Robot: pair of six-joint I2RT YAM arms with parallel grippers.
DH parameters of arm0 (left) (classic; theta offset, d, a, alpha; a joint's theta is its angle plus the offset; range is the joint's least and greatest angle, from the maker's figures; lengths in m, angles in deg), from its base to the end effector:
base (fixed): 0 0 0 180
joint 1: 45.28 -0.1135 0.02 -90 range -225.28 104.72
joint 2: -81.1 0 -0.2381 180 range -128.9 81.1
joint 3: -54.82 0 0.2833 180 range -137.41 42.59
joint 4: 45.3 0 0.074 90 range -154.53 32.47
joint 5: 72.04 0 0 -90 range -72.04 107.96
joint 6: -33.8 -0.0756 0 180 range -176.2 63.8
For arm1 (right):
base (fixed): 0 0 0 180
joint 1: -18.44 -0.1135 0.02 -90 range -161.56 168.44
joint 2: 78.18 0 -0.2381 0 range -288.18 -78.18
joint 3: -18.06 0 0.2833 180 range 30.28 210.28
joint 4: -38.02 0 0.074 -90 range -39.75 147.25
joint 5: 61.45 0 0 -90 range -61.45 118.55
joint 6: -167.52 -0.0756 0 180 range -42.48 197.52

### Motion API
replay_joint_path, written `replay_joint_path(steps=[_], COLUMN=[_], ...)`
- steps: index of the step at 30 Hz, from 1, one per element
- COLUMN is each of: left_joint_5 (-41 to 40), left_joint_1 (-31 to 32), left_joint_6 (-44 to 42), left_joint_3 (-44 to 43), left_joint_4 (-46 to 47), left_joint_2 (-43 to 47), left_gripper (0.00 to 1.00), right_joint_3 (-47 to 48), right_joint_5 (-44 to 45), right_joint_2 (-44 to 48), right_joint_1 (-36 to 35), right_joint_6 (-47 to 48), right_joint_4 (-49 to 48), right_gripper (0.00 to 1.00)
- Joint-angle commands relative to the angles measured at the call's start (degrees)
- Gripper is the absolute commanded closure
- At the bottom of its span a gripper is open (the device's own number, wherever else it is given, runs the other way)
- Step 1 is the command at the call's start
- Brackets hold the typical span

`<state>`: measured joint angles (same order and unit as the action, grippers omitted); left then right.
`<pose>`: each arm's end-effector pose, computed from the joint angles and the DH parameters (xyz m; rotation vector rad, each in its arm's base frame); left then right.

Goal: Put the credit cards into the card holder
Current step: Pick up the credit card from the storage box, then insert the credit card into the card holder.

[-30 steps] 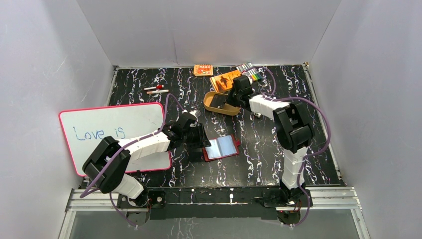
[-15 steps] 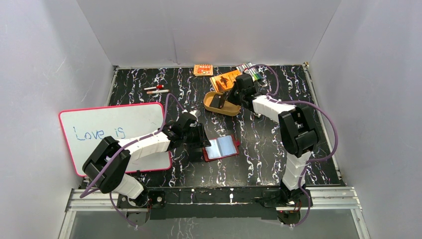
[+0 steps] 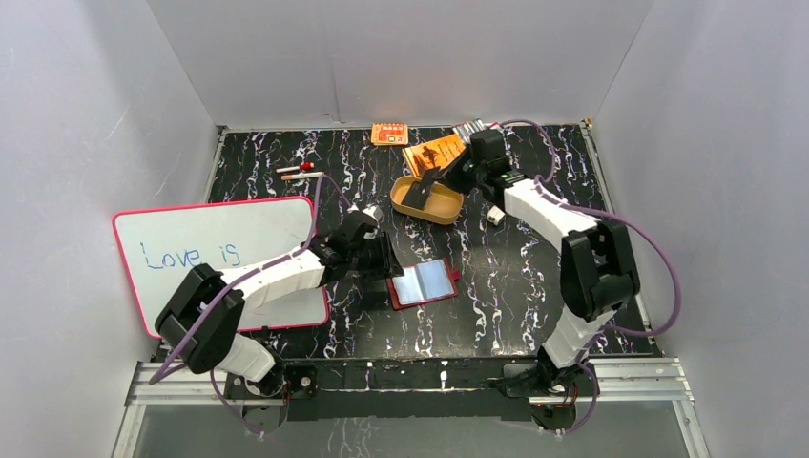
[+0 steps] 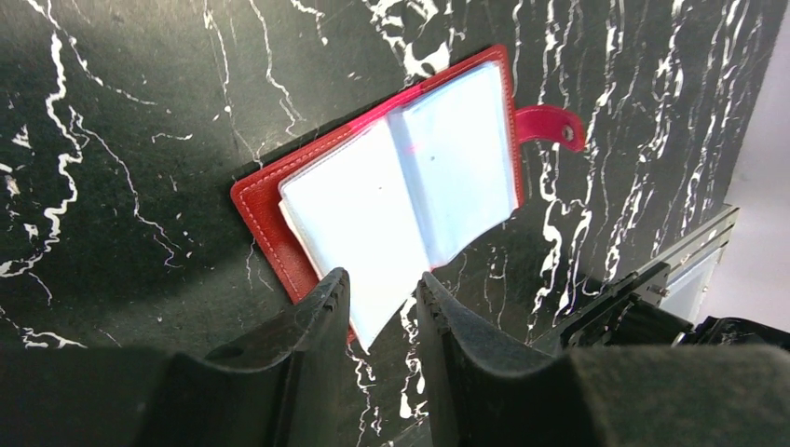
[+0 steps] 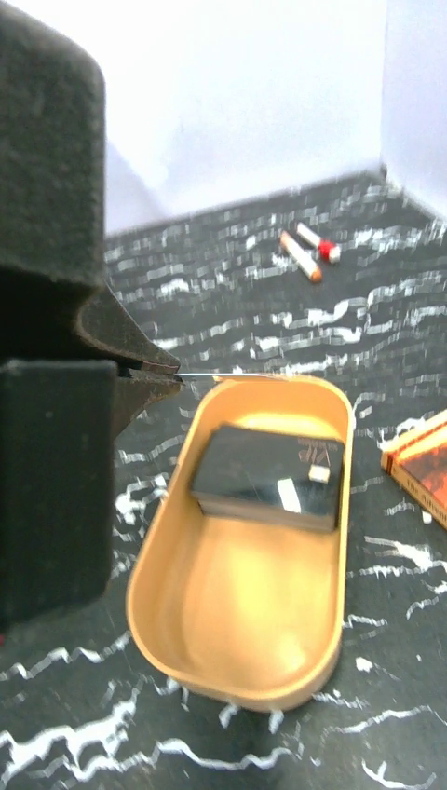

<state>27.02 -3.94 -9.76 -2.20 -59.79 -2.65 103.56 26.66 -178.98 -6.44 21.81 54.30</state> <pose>0.2616 -0.2460 0.1248 -0.0213 2.4776 -0.9197 0.4211 0.1980 0.1943 0.5772 2.1714 0.8407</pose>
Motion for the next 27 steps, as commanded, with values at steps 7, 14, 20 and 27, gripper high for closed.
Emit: replay_joint_path(steps=[7, 14, 20, 27], left_joint_5=[-3.96, -2.19, -6.03, -8.27], left_joint_1=[-0.15, -0.12, 5.04, 9.55], left_joint_6=[-0.86, -1.11, -4.93, -4.16], left_joint_3=[-5.19, -5.03, -5.06, -4.07], left_joint_4=[-4.53, -5.11, -7.80, -8.68], left_joint_2=[6.92, 9.89, 9.63, 3.91], left_gripper=[0.70, 0.68, 0.63, 0.64], right_joint_3=[-2.21, 2.25, -11.63, -29.99], right_joint_5=[-10.05, -13.42, -18.28, -23.65], right_joint_2=[13.21, 18.67, 27.78, 34.86], right_joint_1=[3.70, 3.01, 2.05, 0.50], right_joint_6=[-20.63, 10.35, 30.99, 29.61], right_joint_4=[1.43, 11.09, 18.29, 8.03], right_gripper=[1.00, 1.00, 1.00, 1.00])
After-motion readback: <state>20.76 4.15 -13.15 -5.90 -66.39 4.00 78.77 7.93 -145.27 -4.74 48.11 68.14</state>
